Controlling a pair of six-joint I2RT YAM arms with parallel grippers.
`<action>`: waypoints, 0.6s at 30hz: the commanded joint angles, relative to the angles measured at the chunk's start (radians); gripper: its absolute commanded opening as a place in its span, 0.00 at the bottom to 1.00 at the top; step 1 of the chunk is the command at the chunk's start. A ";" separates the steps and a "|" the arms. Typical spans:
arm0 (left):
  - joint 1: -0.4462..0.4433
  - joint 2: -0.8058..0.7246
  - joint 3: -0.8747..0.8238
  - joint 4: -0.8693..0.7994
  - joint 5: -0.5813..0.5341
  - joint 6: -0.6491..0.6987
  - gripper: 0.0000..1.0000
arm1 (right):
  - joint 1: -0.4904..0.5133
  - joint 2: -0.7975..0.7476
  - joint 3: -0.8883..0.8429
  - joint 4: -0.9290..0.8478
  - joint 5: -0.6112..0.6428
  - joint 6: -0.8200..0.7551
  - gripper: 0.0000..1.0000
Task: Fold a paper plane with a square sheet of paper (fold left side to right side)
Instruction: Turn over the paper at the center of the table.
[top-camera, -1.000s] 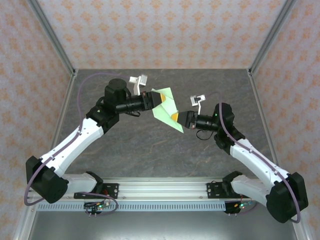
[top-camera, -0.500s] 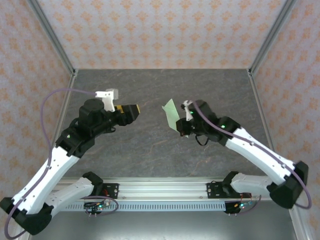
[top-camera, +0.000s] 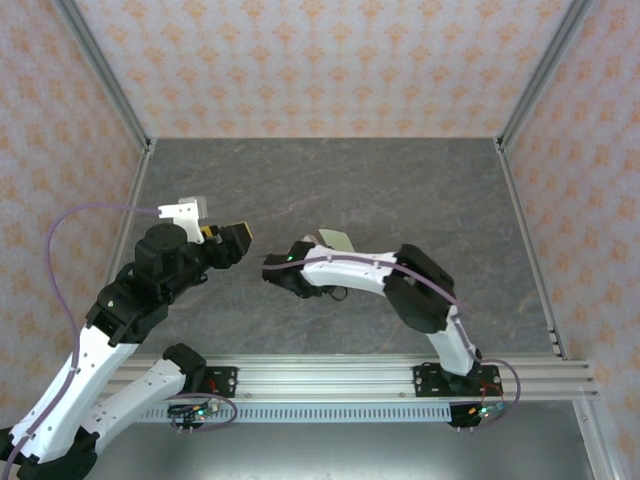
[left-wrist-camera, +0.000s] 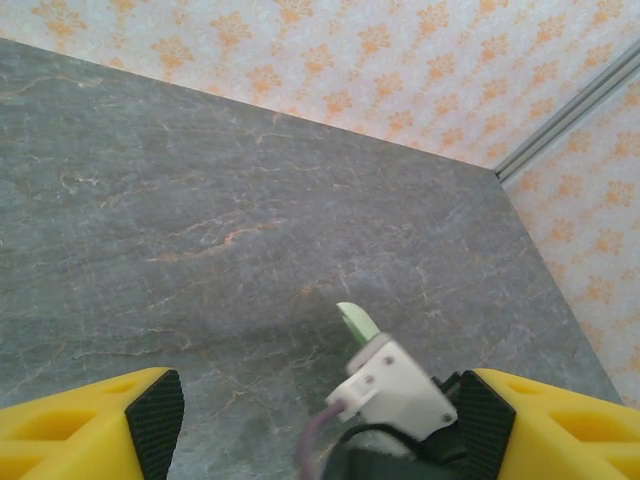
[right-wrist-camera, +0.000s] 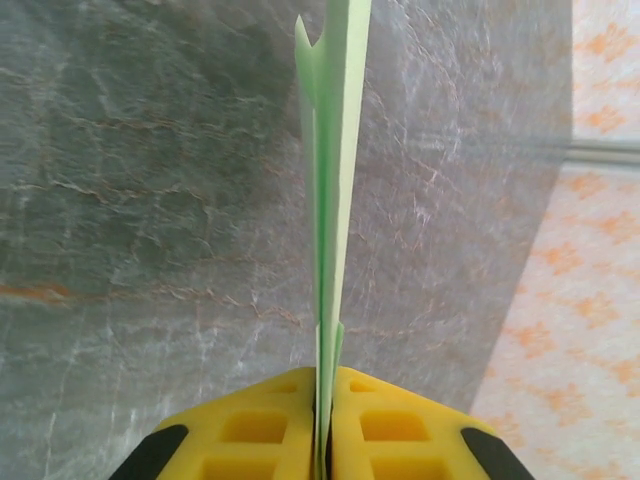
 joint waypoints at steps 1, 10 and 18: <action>-0.003 -0.009 -0.012 -0.030 -0.040 0.022 0.76 | 0.022 0.084 0.059 -0.085 0.118 -0.027 0.12; -0.003 -0.003 -0.032 -0.020 -0.040 0.012 0.77 | 0.068 0.126 0.057 -0.014 -0.012 -0.050 0.39; -0.003 0.084 -0.108 0.051 -0.004 -0.091 0.80 | 0.071 -0.241 -0.168 0.176 -0.299 0.008 0.74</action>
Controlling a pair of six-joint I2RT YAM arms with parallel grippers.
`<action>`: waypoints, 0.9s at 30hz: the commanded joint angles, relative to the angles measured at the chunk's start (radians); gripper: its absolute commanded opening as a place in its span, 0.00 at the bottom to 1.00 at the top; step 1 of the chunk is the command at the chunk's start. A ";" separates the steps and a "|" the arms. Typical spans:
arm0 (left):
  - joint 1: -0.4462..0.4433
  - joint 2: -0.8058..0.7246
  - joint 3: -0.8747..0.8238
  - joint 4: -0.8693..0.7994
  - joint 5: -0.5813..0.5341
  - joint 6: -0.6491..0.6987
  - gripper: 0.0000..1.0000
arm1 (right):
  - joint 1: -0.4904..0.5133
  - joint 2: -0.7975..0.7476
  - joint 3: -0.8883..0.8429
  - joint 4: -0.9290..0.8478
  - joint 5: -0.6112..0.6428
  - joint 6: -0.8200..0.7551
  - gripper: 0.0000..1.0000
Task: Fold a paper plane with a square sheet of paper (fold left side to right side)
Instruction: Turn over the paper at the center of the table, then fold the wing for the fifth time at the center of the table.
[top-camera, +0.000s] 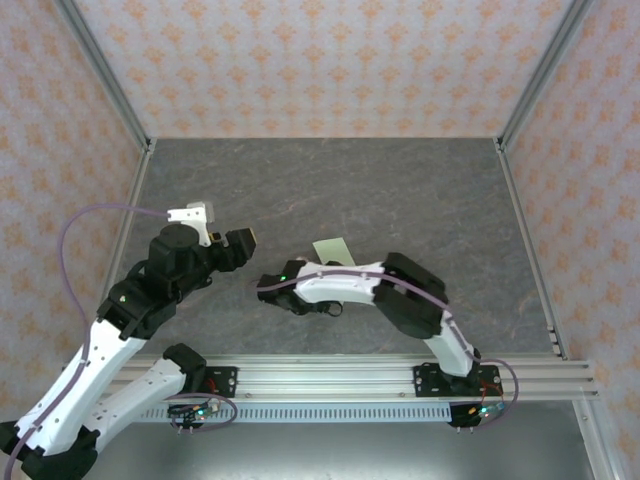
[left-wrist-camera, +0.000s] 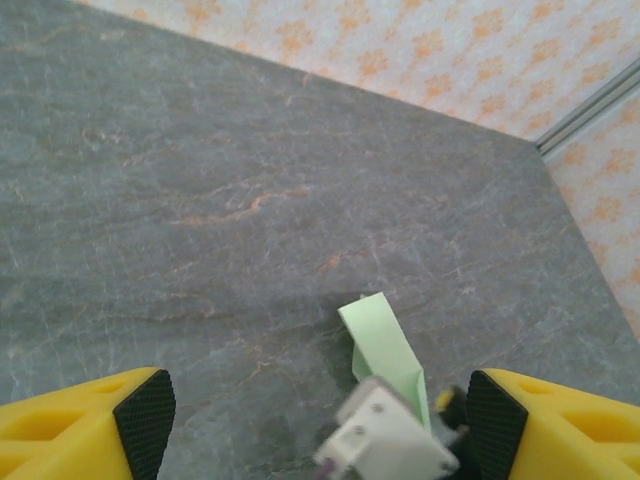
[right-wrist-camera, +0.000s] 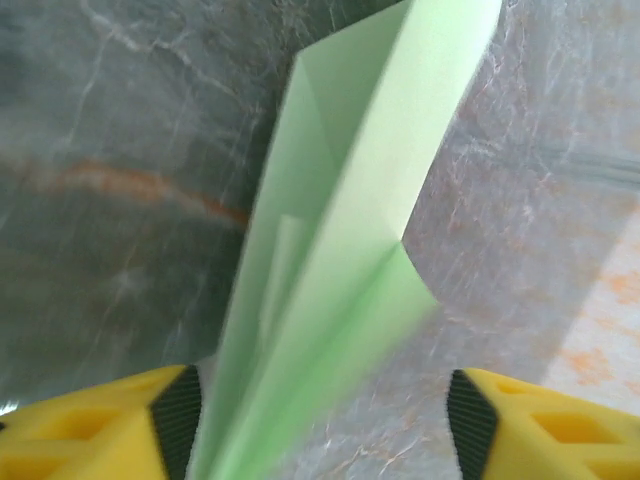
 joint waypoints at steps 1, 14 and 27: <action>-0.003 0.065 -0.053 0.071 0.030 -0.073 0.80 | 0.004 -0.232 -0.097 0.121 -0.155 0.038 0.78; -0.054 0.525 -0.147 0.580 0.416 -0.210 0.77 | -0.401 -0.982 -0.659 0.690 -0.755 0.173 1.00; -0.102 0.975 0.009 0.776 0.463 -0.220 0.70 | -0.848 -1.136 -1.047 1.106 -1.207 0.381 1.00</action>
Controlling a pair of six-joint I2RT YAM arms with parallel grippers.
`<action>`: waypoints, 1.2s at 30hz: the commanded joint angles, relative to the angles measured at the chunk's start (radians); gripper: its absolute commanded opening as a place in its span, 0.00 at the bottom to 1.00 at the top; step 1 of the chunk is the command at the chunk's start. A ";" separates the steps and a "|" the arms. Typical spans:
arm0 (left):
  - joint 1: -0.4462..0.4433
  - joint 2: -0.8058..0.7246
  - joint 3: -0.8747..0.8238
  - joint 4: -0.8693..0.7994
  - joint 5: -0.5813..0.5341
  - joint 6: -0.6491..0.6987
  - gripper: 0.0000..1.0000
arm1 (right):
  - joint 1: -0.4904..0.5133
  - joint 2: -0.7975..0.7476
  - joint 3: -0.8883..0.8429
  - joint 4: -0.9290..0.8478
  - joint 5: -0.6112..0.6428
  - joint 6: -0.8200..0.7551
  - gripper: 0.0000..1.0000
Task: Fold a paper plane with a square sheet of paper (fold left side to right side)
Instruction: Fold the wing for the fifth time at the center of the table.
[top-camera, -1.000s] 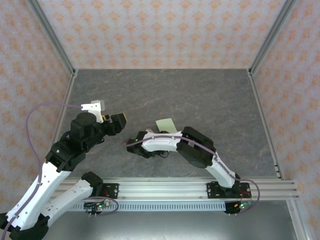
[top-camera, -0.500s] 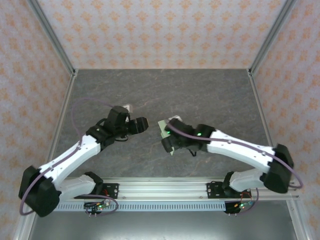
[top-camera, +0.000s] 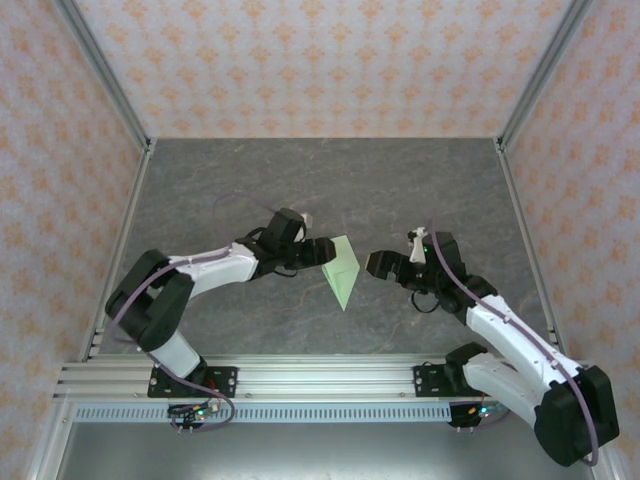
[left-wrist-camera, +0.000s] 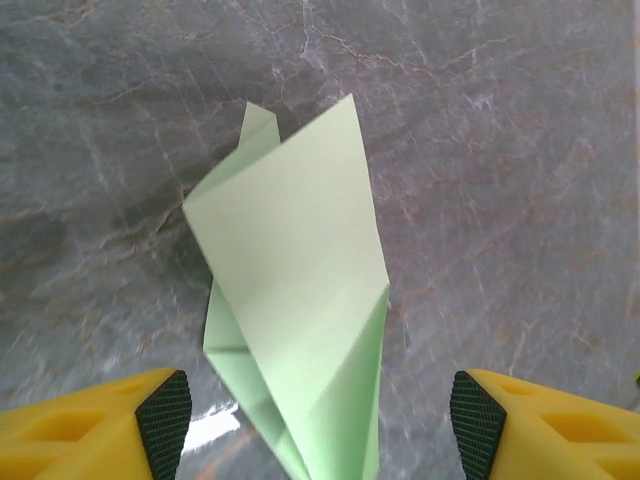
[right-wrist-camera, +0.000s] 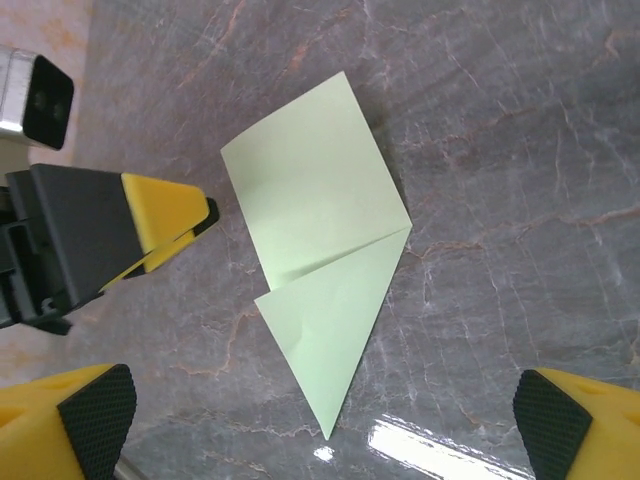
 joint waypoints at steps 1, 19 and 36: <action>-0.003 0.061 0.053 0.104 0.047 -0.010 0.69 | -0.038 -0.005 -0.041 0.172 -0.138 0.065 1.00; 0.051 0.101 -0.042 0.272 0.114 -0.002 0.06 | -0.096 0.345 0.027 0.361 -0.399 -0.027 0.92; 0.088 -0.177 -0.186 0.328 0.345 0.110 0.00 | -0.110 0.750 0.201 0.647 -0.684 -0.080 0.76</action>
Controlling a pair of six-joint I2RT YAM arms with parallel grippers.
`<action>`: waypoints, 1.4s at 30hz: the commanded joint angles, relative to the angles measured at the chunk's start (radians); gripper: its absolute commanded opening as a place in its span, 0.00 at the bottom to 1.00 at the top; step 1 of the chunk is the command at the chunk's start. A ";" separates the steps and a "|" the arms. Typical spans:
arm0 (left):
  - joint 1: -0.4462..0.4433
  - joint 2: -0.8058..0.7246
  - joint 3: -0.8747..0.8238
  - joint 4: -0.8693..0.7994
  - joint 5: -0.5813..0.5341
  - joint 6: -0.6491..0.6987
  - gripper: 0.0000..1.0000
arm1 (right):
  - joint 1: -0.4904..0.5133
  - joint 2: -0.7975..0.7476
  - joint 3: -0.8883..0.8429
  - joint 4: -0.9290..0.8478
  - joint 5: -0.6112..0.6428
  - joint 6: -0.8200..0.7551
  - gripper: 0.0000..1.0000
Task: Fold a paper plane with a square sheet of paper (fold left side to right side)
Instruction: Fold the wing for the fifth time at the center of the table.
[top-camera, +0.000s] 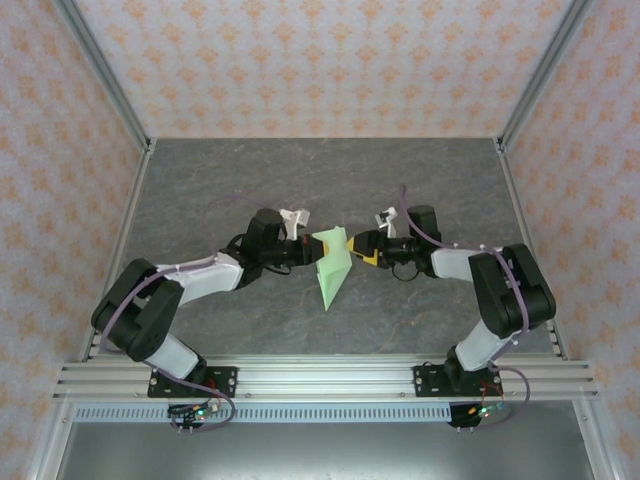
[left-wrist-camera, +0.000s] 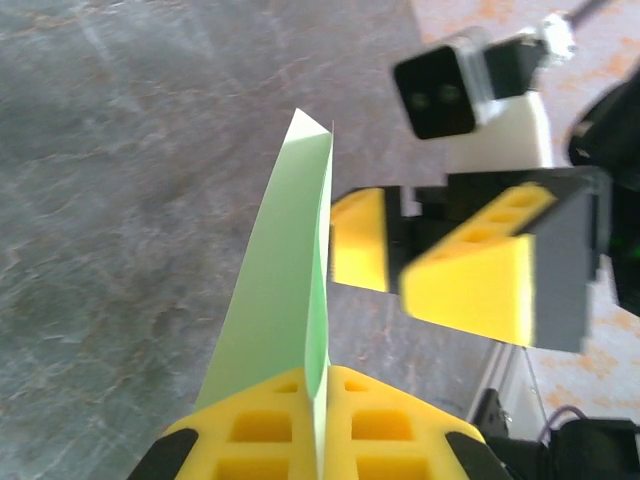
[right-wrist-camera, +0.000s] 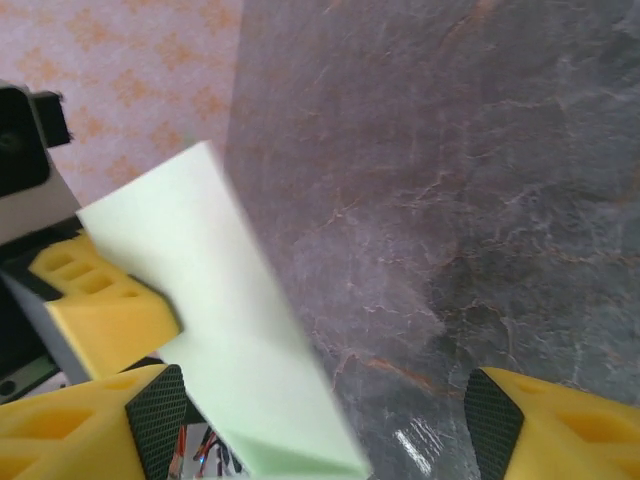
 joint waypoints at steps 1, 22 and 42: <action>0.012 -0.045 -0.011 0.010 0.069 0.047 0.00 | -0.003 0.019 0.018 0.097 -0.097 -0.037 0.75; 0.013 -0.010 0.000 0.025 0.082 0.032 0.00 | 0.036 -0.069 0.016 -0.020 -0.179 -0.125 0.35; 0.014 0.136 0.025 0.082 0.085 0.012 0.00 | 0.037 -0.054 0.018 -0.231 -0.091 -0.202 0.26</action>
